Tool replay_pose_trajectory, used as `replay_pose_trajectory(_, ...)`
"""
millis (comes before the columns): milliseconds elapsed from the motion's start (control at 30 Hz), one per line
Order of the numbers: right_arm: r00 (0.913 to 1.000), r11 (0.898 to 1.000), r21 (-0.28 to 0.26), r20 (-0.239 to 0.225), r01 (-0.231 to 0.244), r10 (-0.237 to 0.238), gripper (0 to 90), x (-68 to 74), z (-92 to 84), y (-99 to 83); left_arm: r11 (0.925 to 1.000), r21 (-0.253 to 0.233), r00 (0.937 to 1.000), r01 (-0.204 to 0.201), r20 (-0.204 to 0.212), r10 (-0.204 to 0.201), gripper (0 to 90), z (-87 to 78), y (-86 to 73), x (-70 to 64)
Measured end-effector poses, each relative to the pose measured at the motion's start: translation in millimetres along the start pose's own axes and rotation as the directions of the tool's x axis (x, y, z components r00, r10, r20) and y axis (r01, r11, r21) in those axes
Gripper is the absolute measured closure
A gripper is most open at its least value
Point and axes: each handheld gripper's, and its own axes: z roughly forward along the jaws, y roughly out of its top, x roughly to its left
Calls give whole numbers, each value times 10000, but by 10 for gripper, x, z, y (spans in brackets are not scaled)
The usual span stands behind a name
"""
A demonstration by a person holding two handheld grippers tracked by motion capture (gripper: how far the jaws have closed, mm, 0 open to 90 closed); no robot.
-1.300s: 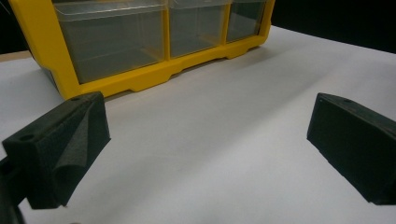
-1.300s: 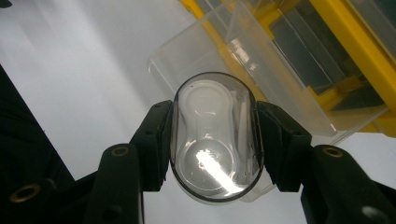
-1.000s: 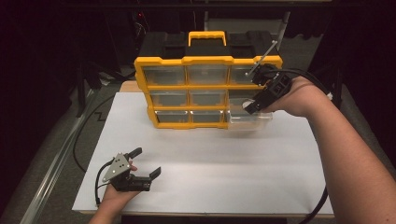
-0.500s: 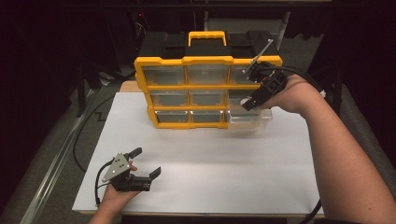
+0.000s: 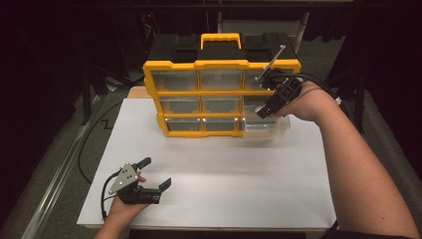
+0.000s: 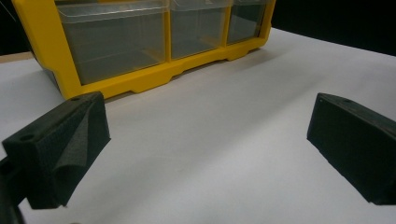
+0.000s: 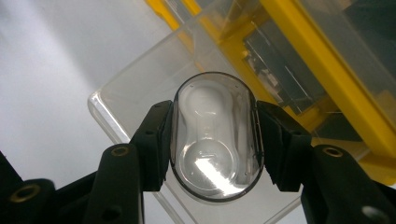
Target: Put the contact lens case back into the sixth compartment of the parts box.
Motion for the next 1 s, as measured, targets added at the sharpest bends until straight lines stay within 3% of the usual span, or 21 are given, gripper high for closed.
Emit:
replay_pose_trajectory(400,10000,9999,121,34,82,-82,497,12,151,-11,10000,1,10000,-4,-18,4,4,-4,0,3)
replay_pose_trajectory(833,10000,10000,-13,-16,-76,76,492,1,106,-30,10000,3,10000,-20,-24,20,4,-6,1,5)
replay_pose_trajectory(867,9999,9999,-58,-31,-117,117,468,-4,99,-32,10000,0,10000,-20,-25,20,4,-6,1,5)
replay_pose_trajectory(1000,9963,9973,-163,-488,-716,707,179,-41,48,-38,10000,-22,10000,22,-30,-22,4,0,0,12)
